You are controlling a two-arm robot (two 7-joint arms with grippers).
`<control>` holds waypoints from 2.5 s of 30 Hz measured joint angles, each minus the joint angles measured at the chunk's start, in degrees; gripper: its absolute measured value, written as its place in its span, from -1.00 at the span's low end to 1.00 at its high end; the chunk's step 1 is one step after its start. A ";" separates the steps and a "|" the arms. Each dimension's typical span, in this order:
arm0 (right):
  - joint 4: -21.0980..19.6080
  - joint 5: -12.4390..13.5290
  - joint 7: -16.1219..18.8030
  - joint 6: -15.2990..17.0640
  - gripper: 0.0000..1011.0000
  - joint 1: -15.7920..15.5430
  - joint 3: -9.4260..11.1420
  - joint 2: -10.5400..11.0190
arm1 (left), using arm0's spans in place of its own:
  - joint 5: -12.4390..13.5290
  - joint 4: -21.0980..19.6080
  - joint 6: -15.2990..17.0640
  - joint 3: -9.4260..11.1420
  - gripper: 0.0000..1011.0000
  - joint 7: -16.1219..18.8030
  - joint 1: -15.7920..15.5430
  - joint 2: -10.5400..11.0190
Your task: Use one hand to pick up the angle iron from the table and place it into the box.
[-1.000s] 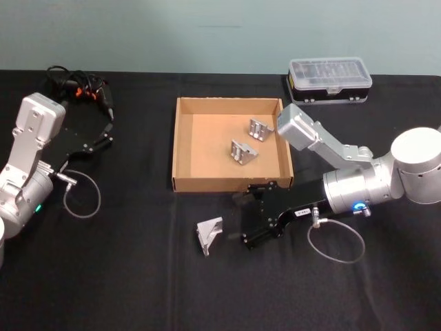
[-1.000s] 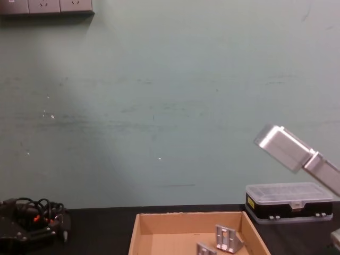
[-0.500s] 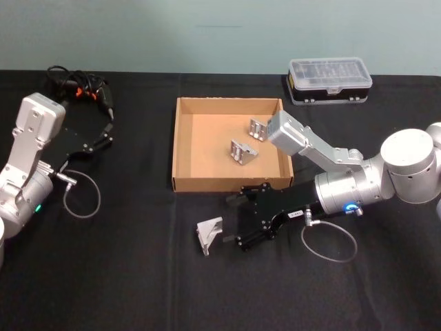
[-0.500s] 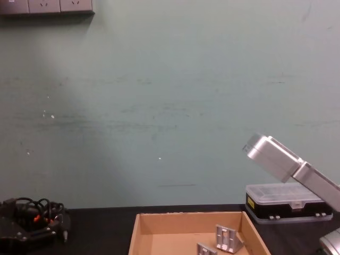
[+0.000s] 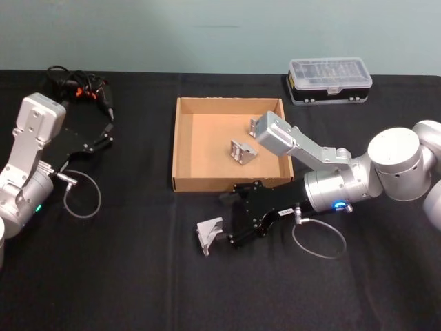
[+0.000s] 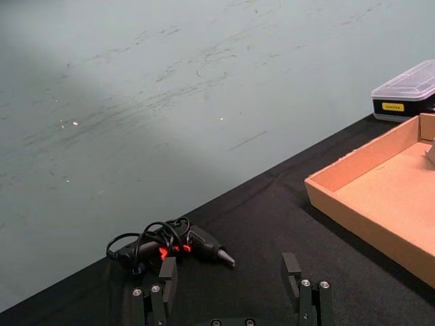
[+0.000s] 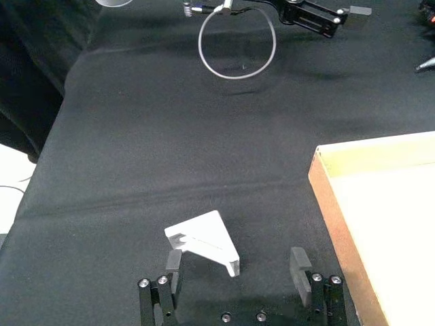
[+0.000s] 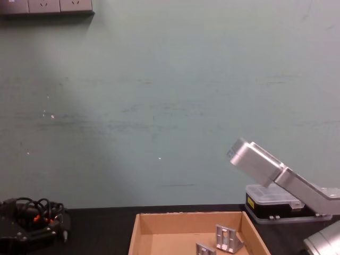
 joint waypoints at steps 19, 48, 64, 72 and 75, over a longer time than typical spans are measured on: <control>1.03 -1.32 -0.08 -0.11 0.94 0.73 -0.77 -1.38 | 0.01 0.00 0.00 0.00 0.98 0.00 0.00 0.00; 0.89 -1.08 -0.10 -0.07 -0.73 0.64 -0.64 -1.23 | 0.00 0.00 0.00 0.00 0.98 0.00 0.00 0.00; 0.89 -1.08 -0.10 -0.07 -0.89 0.64 -0.65 -1.23 | 0.00 0.00 0.00 0.00 0.98 0.00 0.00 0.00; -0.33 1.02 -0.22 -0.52 -0.89 0.50 1.36 -1.09 | 0.00 0.00 0.00 0.00 0.98 0.00 0.00 0.00; -1.00 2.44 -0.41 -0.26 -0.89 0.66 2.48 -1.14 | 0.00 0.00 0.00 0.00 0.98 0.00 0.00 0.00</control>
